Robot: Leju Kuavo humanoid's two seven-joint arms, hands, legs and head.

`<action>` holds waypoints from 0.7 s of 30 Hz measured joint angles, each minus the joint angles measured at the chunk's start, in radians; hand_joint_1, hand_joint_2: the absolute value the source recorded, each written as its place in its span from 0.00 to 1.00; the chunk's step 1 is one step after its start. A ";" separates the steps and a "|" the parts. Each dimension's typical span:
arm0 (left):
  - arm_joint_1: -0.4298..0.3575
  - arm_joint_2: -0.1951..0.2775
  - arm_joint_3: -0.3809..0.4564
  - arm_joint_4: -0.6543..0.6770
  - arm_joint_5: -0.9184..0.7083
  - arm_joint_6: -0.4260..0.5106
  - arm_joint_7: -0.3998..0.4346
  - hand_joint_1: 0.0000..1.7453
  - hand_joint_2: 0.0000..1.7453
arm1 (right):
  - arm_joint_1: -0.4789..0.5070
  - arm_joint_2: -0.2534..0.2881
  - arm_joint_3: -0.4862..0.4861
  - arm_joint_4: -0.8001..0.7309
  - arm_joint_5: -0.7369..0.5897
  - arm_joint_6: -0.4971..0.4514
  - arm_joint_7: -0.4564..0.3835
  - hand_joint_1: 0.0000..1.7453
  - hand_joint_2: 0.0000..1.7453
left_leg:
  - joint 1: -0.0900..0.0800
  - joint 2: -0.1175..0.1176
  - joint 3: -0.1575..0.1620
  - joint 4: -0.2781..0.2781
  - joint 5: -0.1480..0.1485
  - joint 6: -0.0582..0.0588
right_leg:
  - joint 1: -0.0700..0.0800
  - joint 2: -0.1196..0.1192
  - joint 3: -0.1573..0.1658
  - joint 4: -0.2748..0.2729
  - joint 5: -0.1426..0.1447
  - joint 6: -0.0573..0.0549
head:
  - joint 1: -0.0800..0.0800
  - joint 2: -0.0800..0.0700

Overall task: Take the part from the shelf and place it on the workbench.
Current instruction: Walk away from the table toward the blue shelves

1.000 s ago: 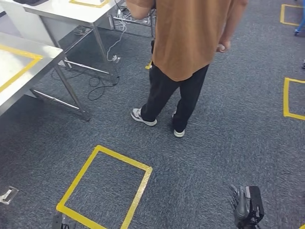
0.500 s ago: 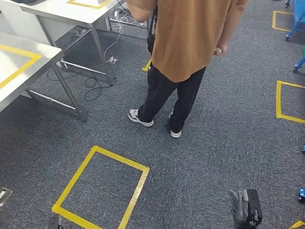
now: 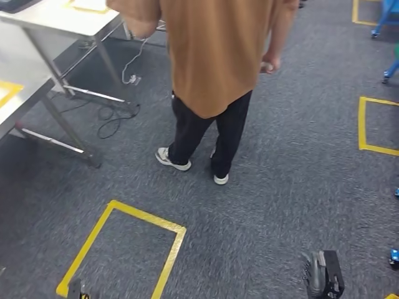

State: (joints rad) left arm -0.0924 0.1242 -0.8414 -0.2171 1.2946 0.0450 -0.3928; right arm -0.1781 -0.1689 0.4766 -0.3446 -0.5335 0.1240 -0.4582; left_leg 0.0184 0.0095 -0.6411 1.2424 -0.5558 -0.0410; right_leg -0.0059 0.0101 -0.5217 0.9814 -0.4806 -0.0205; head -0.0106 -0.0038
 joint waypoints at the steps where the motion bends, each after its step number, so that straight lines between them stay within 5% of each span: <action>1: 0.002 -0.001 0.000 0.000 0.000 0.000 0.000 0.00 0.00 | 0.000 0.000 0.000 0.001 0.000 0.000 0.000 0.00 0.00 | -0.005 -0.001 -0.044 0.024 -0.036 0.004 | 0.005 0.004 0.020 -0.003 -0.014 -0.003 | -0.005 0.000; 3: 0.005 -0.002 0.000 0.000 0.000 0.000 0.000 0.00 0.00 | 0.000 0.000 0.000 0.001 0.000 0.000 0.000 0.00 0.00 | -0.020 -0.004 -0.092 -0.009 -0.067 0.019 | 0.015 0.012 0.066 -0.006 -0.046 -0.007 | -0.012 0.000; 4: 0.006 -0.001 0.000 0.000 0.000 0.000 0.000 0.00 0.00 | 0.000 0.000 0.000 0.002 0.000 0.000 0.000 0.00 0.00 | -0.030 -0.008 -0.097 -0.061 -0.034 0.031 | 0.019 0.014 0.085 -0.008 -0.063 -0.009 | -0.015 0.000; 7: 0.010 0.006 0.000 0.001 0.000 0.000 0.000 0.00 0.00 | -0.005 0.006 0.001 0.002 0.000 0.001 0.001 0.00 0.00 | -0.065 -0.032 -0.082 -0.244 0.199 0.072 | 0.022 0.024 0.133 -0.028 -0.112 -0.013 | -0.016 0.000; 8: 0.011 0.009 0.000 0.002 0.000 0.000 0.000 0.00 0.00 | -0.008 0.008 0.001 0.002 0.000 0.001 0.001 0.00 0.00 | -0.072 -0.040 -0.072 -0.278 0.241 0.076 | 0.022 0.029 0.155 -0.036 -0.116 -0.013 | -0.016 0.000; 11: 0.008 0.011 0.001 0.002 0.001 0.000 -0.002 0.00 0.00 | -0.010 0.010 0.001 0.002 0.000 0.002 0.004 0.00 0.00 | -0.066 -0.039 -0.009 -0.324 0.231 0.081 | 0.021 0.026 0.180 -0.010 -0.083 -0.001 | -0.020 0.000; 13: 0.007 0.011 0.002 0.002 0.002 0.000 -0.002 0.00 0.00 | -0.010 0.010 0.001 0.003 0.000 0.003 0.008 0.00 0.00 | -0.057 -0.033 0.043 -0.338 0.214 0.084 | 0.019 0.012 0.125 0.094 -0.072 0.015 | -0.020 0.000; 14: 0.007 0.011 0.002 0.002 0.003 0.000 -0.002 0.00 0.00 | -0.010 0.011 0.002 0.005 0.000 0.003 0.009 0.00 0.00 | -0.055 -0.032 0.065 -0.340 0.198 0.084 | 0.015 0.007 0.088 0.154 -0.088 0.023 | -0.017 0.000; 16: 0.005 0.010 0.002 0.002 0.005 0.000 -0.002 0.00 0.00 | -0.007 0.011 0.002 0.009 -0.002 0.002 0.011 0.00 0.00 | -0.045 -0.031 0.110 -0.341 0.159 0.080 | 0.004 0.003 0.006 0.224 -0.182 0.040 | -0.013 0.000; 18: 0.006 0.006 0.002 0.002 0.006 0.000 -0.002 0.00 0.00 | -0.004 0.011 0.002 0.013 -0.009 0.007 0.011 0.00 0.00 | -0.032 -0.029 0.159 -0.340 0.119 0.070 | -0.010 0.000 -0.048 0.206 -0.259 0.057 | -0.004 0.000; 19: 0.006 0.004 0.002 0.002 0.007 0.000 -0.002 0.00 0.00 | -0.003 0.011 0.002 0.015 -0.013 0.010 0.011 0.00 0.00 | -0.025 -0.027 0.184 -0.339 0.099 0.064 | -0.017 -0.006 -0.065 0.169 -0.243 0.066 | 0.002 0.000; 21: 0.008 0.004 0.002 0.003 0.008 0.000 -0.002 0.00 0.00 | 0.000 0.012 0.002 0.022 -0.018 0.013 0.010 0.00 0.00 | -0.019 -0.021 0.219 -0.329 0.059 0.049 | -0.028 -0.036 -0.092 0.073 -0.073 0.074 | 0.019 0.000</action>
State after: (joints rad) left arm -0.0844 0.1277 -0.8396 -0.2139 1.3027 0.0455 -0.3951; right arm -0.1783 -0.1570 0.4785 -0.3229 -0.5514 0.1368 -0.4484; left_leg -0.0009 -0.0116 -0.4220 0.9134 -0.4966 0.0079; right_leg -0.0341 -0.0257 -0.6141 1.0541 -0.5539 0.0532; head 0.0080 -0.0040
